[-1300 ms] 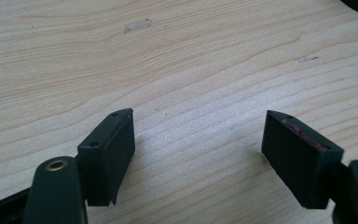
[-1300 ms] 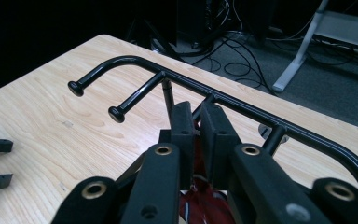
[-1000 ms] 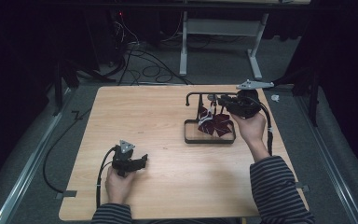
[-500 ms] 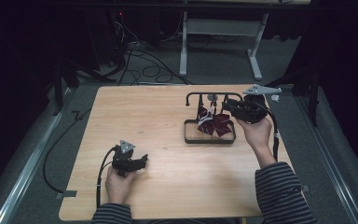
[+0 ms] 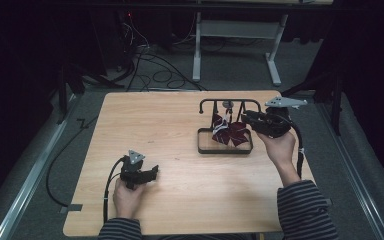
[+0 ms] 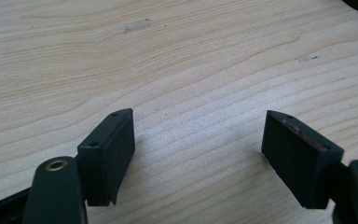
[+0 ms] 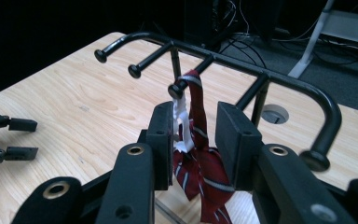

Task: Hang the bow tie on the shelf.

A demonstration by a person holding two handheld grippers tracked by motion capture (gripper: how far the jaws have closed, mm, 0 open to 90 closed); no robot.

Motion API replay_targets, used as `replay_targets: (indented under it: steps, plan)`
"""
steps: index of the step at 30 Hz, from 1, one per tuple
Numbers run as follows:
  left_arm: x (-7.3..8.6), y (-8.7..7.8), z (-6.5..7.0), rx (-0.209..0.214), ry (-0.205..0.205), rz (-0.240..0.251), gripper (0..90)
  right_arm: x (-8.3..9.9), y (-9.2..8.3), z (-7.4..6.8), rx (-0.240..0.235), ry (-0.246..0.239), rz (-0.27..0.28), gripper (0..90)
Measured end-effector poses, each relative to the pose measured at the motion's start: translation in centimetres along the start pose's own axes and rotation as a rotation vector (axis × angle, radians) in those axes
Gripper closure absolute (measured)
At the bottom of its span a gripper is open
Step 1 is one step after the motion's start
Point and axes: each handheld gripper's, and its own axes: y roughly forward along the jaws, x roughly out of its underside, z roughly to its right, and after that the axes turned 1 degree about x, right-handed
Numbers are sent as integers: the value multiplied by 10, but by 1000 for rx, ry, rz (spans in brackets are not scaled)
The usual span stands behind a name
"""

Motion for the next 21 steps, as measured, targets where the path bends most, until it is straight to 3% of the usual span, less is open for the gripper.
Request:
replay_targets:
  steps: [21]
  plan:
    - [0, 0, 0, -2, 4, -5, 262, 21, -15, 5, -1, 17, 3, 684]
